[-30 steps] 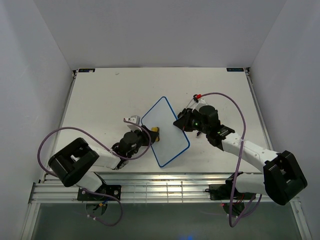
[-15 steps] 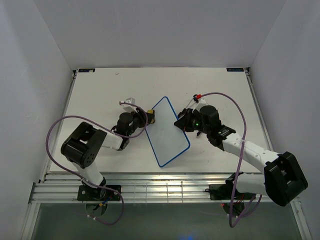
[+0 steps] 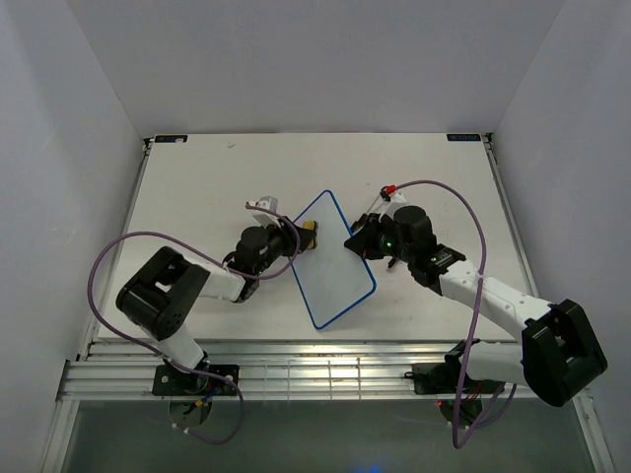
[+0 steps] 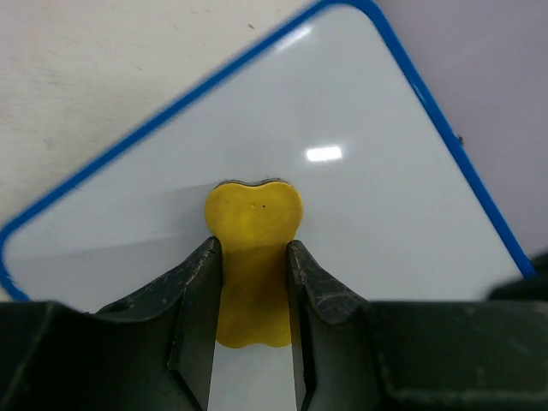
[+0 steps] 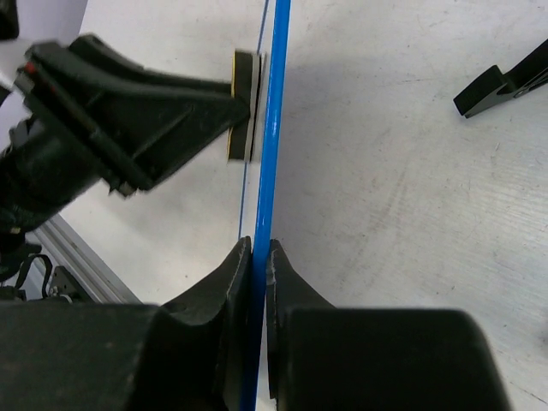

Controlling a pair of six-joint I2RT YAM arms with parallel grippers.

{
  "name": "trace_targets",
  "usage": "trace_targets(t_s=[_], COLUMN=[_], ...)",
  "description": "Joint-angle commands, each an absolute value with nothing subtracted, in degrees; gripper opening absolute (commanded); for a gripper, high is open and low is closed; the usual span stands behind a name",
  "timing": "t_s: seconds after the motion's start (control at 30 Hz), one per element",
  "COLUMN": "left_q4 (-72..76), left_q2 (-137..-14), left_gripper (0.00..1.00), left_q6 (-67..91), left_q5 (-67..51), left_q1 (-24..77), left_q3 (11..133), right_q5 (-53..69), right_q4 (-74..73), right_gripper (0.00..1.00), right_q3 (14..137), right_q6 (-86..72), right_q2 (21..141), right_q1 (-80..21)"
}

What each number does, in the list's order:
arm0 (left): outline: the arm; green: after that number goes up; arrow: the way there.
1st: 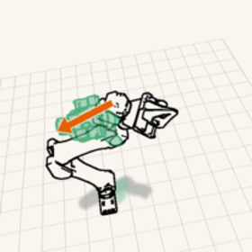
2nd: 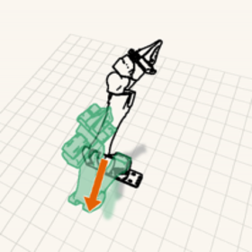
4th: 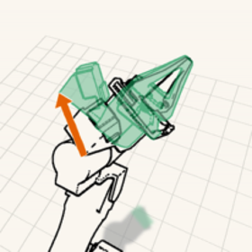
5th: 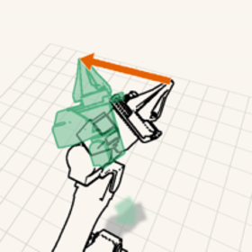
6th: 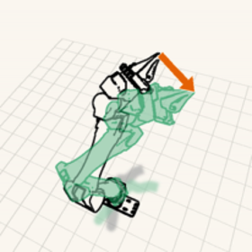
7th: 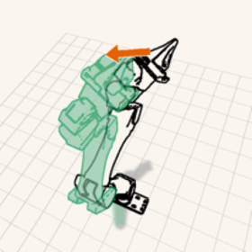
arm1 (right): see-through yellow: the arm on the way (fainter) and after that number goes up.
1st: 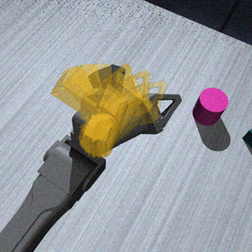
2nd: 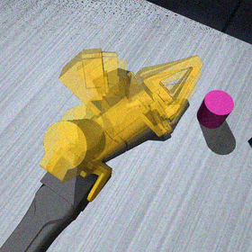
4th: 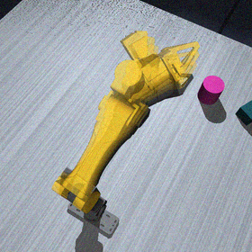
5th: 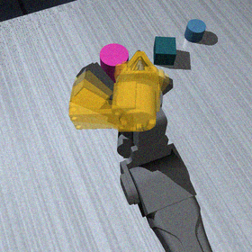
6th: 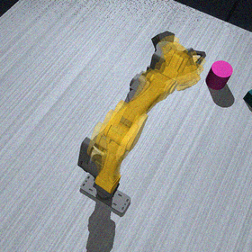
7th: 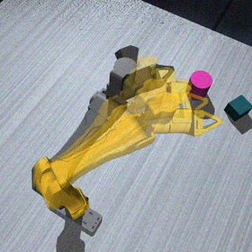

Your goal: Erase the whiteboard

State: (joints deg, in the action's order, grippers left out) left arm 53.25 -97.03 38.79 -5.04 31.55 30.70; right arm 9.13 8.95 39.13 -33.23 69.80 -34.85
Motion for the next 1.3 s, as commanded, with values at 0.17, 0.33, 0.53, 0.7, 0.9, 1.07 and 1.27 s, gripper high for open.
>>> trace_targets(t_s=[0.17,0.33,0.53,0.7,0.9,1.07,1.27], left_q4=[50.19,49.49,46.50,45.44,45.53,44.91,44.74], left_q2=[-90.36,-87.54,-87.18,-89.12,-88.33,-89.38,-89.91], left_gripper=[0.02,0.02,0.03,0.03,0.03,0.02,0.02], left_q6=[40.69,39.38,34.20,33.39,34.80,34.37,33.67], left_q5=[-4.04,-2.64,-3.07,-2.29,-1.14,-1.49,-3.51], left_q1=[47.27,51.50,55.72,58.62,60.47,61.96,62.40], left_q3=[23.12,24.78,30.32,31.03,28.22,27.07,25.93], right_q5=[13.10,13.53,12.92,11.43,10.20,9.84,9.75], right_q4=[9.40,9.58,9.58,8.97,8.53,8.61,8.53], right_gripper=[0.08,0.08,0.08,0.08,0.08,0.08,0.08], right_q3=[43.42,43.86,43.51,44.03,44.73,45.61,46.14], right_q6=[-29.97,-30.85,-31.46,-31.38,-30.94,-30.94,-30.67], right_q2=[71.01,70.75,70.05,69.35,69.52,70.22,70.40], right_q1=[-36.21,-36.21,-36.21,-36.12,-35.33,-35.16,-34.81])
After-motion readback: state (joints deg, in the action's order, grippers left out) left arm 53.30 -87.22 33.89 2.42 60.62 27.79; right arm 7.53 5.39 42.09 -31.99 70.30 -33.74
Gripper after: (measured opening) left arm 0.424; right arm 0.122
